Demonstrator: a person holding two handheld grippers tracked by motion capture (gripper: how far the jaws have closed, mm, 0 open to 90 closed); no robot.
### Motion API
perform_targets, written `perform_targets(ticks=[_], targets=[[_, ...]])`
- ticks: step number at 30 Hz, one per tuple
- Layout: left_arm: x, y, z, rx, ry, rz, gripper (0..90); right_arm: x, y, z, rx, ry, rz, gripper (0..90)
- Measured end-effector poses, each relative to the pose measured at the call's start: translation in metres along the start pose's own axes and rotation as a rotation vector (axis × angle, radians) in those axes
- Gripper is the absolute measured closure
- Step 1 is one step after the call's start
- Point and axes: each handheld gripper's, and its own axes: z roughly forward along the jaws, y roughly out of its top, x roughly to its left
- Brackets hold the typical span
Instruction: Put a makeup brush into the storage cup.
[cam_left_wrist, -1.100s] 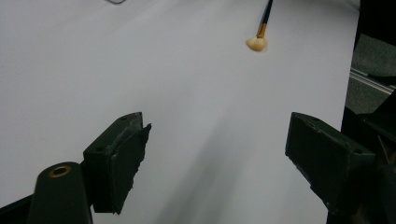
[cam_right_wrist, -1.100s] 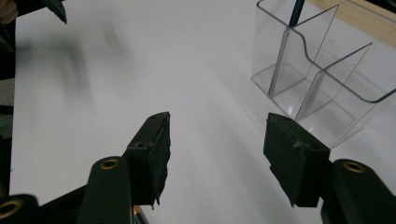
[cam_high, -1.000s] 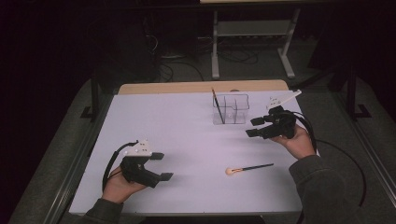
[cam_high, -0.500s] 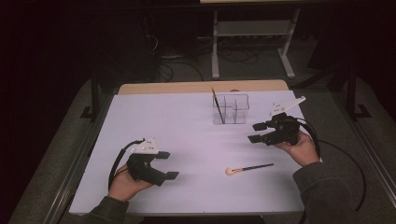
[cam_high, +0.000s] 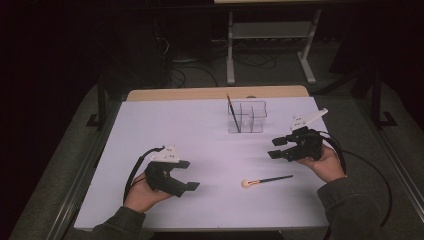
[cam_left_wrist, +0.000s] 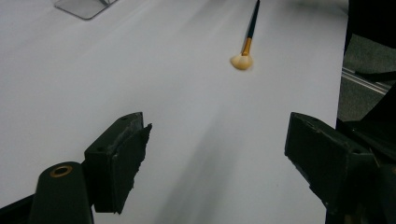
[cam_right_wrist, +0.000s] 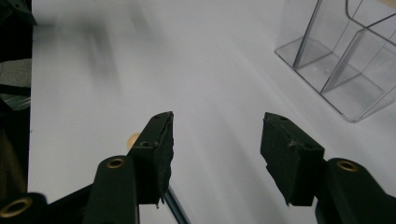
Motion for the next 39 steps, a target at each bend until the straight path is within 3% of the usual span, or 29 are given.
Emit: perform_targets(ticks=[28, 39], targets=[[0.000, -0.015, -0.001, -0.013, 0.019, -0.024, 18.6, 0.012, -0.023, 0.009, 0.074, 0.017, -0.032, 45.2], [0.001, -0.017, -0.005, -0.024, 0.027, -0.026, 18.5, 0.022, -0.026, 0.027, 0.155, 0.053, -0.081, 49.3]])
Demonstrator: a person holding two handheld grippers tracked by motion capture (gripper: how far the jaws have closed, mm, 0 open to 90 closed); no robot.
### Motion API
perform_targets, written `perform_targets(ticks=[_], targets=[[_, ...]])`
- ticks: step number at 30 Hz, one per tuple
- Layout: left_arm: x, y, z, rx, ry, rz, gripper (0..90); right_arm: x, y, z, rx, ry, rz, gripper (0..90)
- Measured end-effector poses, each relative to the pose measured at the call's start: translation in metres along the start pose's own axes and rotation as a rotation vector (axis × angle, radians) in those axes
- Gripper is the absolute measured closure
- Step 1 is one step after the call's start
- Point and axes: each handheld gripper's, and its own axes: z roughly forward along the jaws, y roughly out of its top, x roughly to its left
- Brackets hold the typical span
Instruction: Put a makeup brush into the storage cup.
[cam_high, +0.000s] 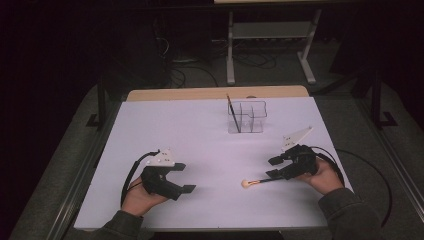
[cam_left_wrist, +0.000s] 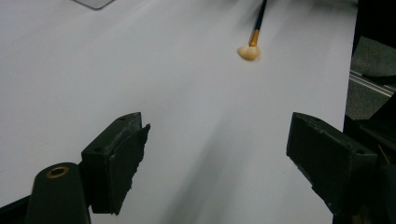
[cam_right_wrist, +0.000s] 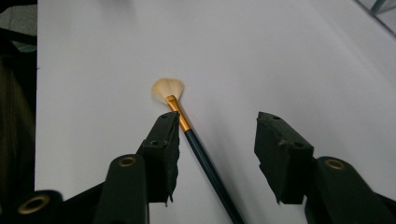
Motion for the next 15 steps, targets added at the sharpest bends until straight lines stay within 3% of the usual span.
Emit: perform_targets(ticks=[4, 15], targets=[[0.001, 0.000, -0.001, 0.002, 0.000, 0.005, 18.5, 0.001, 0.001, 0.006, 0.020, 0.006, -0.038, 50.9], [0.001, -0.001, -0.003, -0.009, 0.002, -0.004, 18.5, 0.006, 0.005, 0.020, 0.080, 0.028, -0.084, 53.6]])
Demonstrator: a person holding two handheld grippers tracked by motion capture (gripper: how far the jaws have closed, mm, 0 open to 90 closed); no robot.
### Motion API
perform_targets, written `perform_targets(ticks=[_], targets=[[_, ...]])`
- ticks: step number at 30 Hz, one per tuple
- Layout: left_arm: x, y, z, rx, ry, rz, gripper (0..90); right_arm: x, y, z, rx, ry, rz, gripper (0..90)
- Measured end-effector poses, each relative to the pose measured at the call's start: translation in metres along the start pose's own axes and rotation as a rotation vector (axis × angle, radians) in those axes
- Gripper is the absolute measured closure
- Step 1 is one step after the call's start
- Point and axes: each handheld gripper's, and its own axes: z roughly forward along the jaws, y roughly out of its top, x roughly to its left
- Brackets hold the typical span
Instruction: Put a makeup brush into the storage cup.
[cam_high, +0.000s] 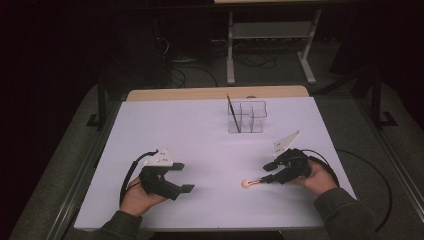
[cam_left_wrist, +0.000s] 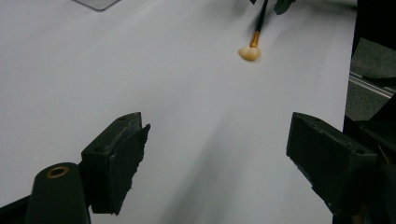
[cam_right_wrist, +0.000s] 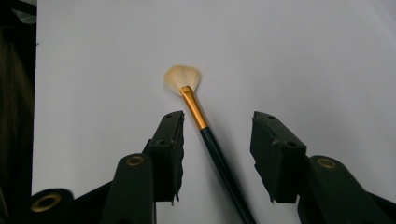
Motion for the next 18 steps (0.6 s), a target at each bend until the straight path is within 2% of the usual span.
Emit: perform_targets(ticks=[18], targets=[[0.001, 0.000, -0.002, -0.007, 0.005, 0.006, 18.5, 0.004, 0.008, 0.016, 0.067, 0.038, -0.061, 61.1]])
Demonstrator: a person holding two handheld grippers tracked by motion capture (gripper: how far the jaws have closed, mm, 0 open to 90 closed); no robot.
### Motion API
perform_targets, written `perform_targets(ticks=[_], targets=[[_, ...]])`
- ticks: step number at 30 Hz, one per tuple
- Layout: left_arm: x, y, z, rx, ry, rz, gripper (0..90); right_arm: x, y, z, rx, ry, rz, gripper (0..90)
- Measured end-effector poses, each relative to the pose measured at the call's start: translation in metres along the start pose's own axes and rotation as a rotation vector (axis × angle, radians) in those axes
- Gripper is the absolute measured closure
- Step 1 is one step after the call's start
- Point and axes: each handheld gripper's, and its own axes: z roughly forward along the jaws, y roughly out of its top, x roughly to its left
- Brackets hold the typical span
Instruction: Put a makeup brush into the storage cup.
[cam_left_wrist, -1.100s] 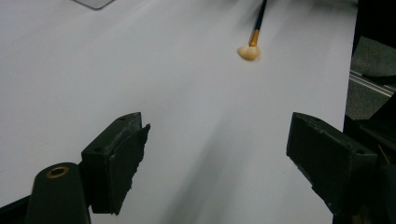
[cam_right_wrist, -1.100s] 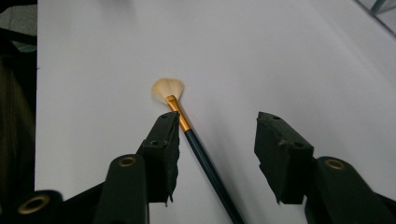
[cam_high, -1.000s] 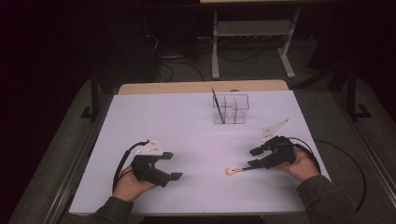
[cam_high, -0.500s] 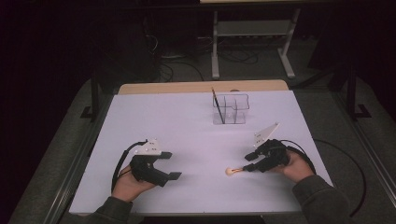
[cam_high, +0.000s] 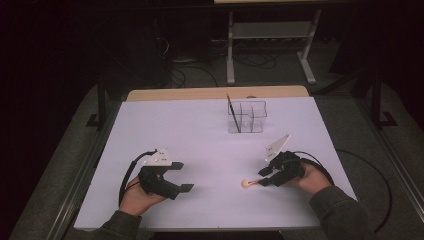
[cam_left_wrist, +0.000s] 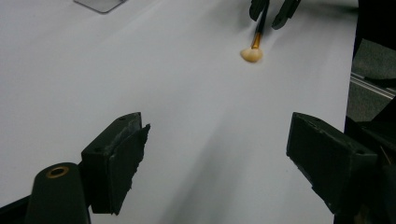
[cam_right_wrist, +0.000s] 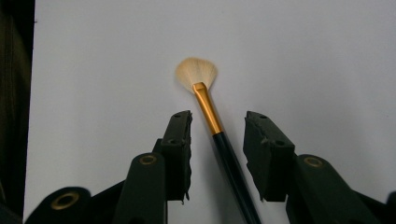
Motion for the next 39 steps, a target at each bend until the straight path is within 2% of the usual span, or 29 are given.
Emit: perform_targets(ticks=[2, 4, 5, 10, 13, 18, 23, 27, 29, 34, 39], targets=[[0.000, 0.000, 0.000, 0.001, 0.000, 0.002, 18.5, 0.000, 0.001, 0.001, 0.018, 0.009, 0.002, 62.5], [0.000, 0.000, 0.000, 0.003, 0.000, 0.000, 18.5, 0.000, 0.004, 0.003, 0.028, 0.015, -0.022, 63.9], [0.000, 0.000, 0.000, 0.003, -0.001, 0.000, 18.5, 0.001, 0.006, 0.004, 0.039, 0.012, -0.018, 64.4], [0.001, 0.000, -0.001, -0.004, 0.007, -0.007, 18.6, 0.001, 0.010, 0.010, 0.092, 0.003, -0.062, 71.0], [0.001, 0.000, -0.003, -0.011, 0.011, -0.009, 18.6, 0.001, 0.010, 0.014, 0.112, 0.002, -0.066, 73.2], [0.001, 0.000, -0.003, -0.010, 0.009, -0.009, 18.6, 0.003, 0.011, 0.014, 0.127, -0.018, -0.083, 77.7], [0.001, 0.000, -0.002, -0.011, 0.011, -0.011, 18.6, 0.009, 0.012, 0.015, 0.147, -0.062, -0.118, 78.5], [0.001, 0.000, -0.002, -0.009, 0.008, -0.008, 18.6, 0.011, 0.014, 0.016, 0.158, -0.075, -0.111, 80.8], [0.001, 0.000, -0.002, -0.008, 0.008, -0.004, 18.7, 0.011, 0.014, 0.016, 0.163, -0.075, -0.093, 83.0], [0.001, 0.000, -0.002, -0.011, 0.008, -0.006, 18.7, 0.006, 0.015, 0.016, 0.160, -0.054, -0.030, 83.2], [0.001, -0.001, -0.003, -0.013, 0.010, -0.009, 18.7, 0.003, 0.013, 0.015, 0.148, -0.035, -0.001, 83.2]])
